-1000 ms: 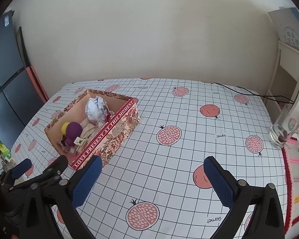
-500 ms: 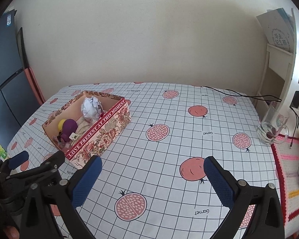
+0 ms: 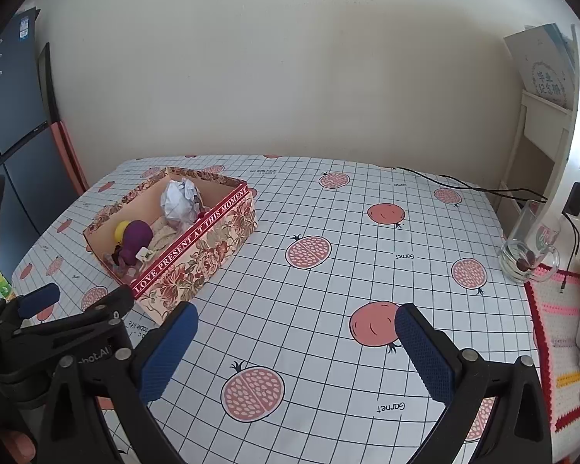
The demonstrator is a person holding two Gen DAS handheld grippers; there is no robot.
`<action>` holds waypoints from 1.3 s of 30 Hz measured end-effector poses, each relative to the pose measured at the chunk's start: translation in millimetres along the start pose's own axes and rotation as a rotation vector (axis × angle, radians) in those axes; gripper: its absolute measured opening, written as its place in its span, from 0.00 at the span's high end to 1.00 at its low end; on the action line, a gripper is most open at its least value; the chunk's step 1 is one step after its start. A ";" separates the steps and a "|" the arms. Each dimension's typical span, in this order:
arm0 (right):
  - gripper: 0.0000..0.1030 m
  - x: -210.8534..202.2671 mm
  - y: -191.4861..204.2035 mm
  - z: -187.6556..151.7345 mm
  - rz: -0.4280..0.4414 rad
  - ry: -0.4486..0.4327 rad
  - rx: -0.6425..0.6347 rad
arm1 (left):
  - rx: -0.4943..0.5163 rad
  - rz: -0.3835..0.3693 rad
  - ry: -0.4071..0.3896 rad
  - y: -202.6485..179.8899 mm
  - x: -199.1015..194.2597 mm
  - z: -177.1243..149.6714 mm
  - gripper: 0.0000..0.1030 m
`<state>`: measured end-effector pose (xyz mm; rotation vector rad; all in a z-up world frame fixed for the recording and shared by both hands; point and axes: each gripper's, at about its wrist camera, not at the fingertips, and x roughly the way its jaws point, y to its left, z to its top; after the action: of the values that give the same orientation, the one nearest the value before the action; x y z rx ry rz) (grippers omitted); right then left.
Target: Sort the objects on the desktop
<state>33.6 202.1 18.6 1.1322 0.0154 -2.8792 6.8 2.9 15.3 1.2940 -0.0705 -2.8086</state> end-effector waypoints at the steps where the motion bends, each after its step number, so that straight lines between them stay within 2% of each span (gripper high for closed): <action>1: 0.00 0.4 0.2 -0.1 0.000 0.001 -0.001 | 0.000 0.001 0.001 -0.2 0.1 0.0 0.05; 23: 0.00 -1.4 2.3 -0.5 -0.007 -0.006 -0.016 | -0.008 -0.024 -0.004 3.7 -2.7 0.2 0.05; 39: 0.00 -3.7 2.6 0.4 -0.011 -0.013 -0.022 | -0.010 -0.014 -0.012 3.8 -4.3 0.3 0.05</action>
<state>36.2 199.7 21.5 1.1128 0.0521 -2.8887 9.5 -0.6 19.0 1.2814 -0.0482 -2.8248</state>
